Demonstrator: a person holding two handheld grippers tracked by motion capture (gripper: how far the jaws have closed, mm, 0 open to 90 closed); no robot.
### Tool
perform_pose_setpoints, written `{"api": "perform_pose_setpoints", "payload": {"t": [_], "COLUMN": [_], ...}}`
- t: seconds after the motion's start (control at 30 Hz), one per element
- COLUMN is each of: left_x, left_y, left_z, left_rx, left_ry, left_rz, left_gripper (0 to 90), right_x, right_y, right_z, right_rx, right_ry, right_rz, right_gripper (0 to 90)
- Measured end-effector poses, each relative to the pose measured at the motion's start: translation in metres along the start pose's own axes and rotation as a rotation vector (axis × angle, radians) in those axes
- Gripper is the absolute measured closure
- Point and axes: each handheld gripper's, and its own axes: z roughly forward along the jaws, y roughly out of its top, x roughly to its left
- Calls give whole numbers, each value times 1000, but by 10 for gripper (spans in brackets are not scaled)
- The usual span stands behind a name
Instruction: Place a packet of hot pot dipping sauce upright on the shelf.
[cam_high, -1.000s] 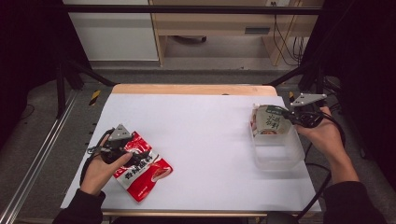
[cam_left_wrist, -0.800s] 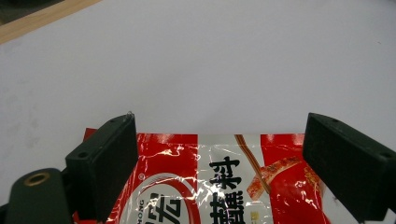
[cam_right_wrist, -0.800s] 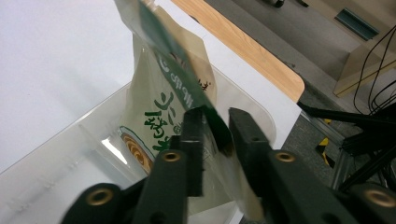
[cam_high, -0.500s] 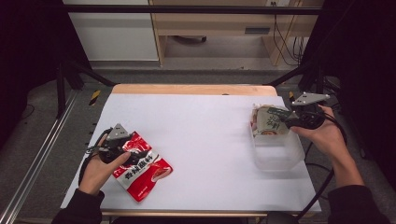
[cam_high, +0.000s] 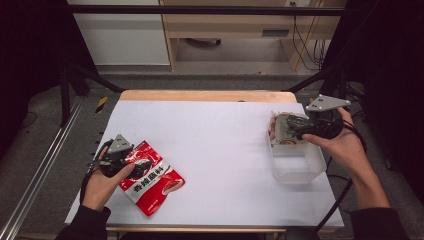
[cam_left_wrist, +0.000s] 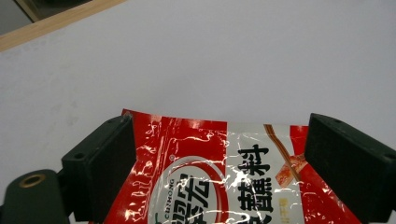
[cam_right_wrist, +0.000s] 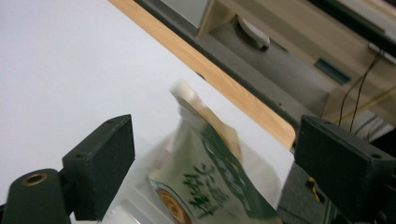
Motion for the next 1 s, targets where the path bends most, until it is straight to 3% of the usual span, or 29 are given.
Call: {"api": "perform_pose_setpoints", "payload": {"t": [0.23,0.4,0.63,0.83,1.0], "left_x": [7,13,23,33,37], "left_y": [-13,-22,-37,-54,-63], "left_z": [-11,-19,-32,-40,-43], "left_rx": [-7,-9,-39,-45,-54], "left_ry": [18,45,62,95,113], "left_rz": [-12,-28,-75,-111,-129], "left_gripper": [72,71,76,85,97], "right_x": [42,74,117,155,183], "right_y": [23,32,29,22,17], "right_z": [-11,-5,20,43,65], "right_rx": [-86,-95,-73,-69,-59], "right_ry": [33,85,158,224,244], "right_rz": [-26,-31,-14,33,45], "right_gripper": [114,117,130,143,152]}}
